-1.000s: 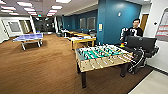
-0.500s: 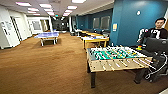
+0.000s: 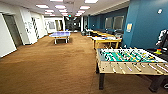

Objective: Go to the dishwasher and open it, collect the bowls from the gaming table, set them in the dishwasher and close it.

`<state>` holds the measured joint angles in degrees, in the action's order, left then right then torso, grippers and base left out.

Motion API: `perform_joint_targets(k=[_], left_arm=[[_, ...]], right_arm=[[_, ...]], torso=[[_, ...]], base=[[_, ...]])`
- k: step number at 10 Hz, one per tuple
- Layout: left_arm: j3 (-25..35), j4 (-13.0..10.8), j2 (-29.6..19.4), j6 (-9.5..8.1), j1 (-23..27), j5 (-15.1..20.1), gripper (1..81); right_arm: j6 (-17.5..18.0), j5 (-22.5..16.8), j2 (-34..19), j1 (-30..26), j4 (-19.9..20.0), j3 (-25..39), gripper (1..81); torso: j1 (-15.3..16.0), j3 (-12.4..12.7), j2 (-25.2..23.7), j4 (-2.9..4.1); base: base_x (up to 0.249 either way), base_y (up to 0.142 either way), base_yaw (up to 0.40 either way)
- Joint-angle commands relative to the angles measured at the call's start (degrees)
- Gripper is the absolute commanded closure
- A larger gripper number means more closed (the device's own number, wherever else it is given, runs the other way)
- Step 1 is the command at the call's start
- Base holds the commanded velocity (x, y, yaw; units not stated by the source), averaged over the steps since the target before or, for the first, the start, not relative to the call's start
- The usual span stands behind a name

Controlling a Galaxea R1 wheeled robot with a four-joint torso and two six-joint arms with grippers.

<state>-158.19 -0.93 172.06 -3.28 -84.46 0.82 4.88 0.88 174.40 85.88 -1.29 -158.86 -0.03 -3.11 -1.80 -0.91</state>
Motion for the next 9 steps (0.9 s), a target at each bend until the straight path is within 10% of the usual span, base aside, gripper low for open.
perform_joint_targets(k=[1,9], left_arm=[[-0.11,-0.04,-0.31,-0.06,2.76,3.14,1.0],[-0.11,0.14,-0.22,-0.15,2.14,1.12,1.0]], right_arm=[[-0.22,-3.07,0.01,-2.86,-0.03,0.05,1.0],[-0.22,-3.07,0.1,-2.95,-0.03,0.05,1.0]], torso=[[0.03,0.0,0.02,0.0],[0.03,0.0,0.0,0.0]], base=[[0.0,0.0,0.332],[0.011,0.0,0.097]])
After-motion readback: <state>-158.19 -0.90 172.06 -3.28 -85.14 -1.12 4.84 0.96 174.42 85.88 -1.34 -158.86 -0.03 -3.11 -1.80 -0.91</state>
